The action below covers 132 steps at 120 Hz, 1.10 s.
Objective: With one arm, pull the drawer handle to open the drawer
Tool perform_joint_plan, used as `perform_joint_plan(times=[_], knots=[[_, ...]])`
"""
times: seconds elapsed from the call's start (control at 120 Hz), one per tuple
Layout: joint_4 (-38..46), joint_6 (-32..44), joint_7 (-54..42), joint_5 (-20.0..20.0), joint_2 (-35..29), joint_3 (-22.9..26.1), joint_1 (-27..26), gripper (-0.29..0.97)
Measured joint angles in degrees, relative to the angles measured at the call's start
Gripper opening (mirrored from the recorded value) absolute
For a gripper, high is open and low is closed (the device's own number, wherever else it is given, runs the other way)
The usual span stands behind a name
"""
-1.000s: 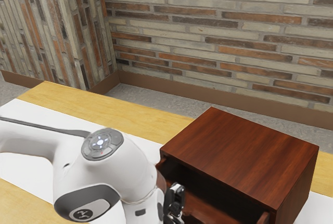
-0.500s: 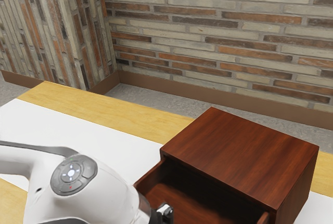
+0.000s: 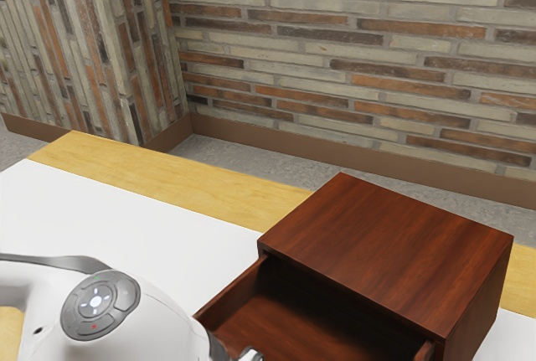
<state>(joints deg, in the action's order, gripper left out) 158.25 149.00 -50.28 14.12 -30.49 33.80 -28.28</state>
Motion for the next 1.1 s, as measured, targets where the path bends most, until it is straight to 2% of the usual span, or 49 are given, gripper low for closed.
perform_joint_plan(times=[0.083,0.225,0.392,0.475,0.542,0.633,0.842,0.95,1.1], knots=[[-0.1,-0.6,0.6,0.4,-0.2,0.0,-0.1,0.07],[-2.3,-4.6,1.3,1.9,-2.8,-0.1,0.1,0.05],[-12.0,-15.8,1.5,3.5,-4.5,-2.7,0.7,0.16],[-18.2,-22.5,1.6,3.4,-2.1,-4.0,3.9,0.25],[-23.2,-27.4,1.5,1.2,1.3,-8.0,4.7,0.37],[-31.6,-33.7,1.4,-3.8,7.3,-15.2,5.1,0.48],[-46.3,-43.3,0.2,-12.7,17.7,-32.7,5.2,0.60],[-51.8,-46.0,-0.3,-14.6,21.4,-37.3,5.6,0.63],[-55.5,-48.1,-0.7,-15.4,22.9,-40.4,6.6,0.66]])
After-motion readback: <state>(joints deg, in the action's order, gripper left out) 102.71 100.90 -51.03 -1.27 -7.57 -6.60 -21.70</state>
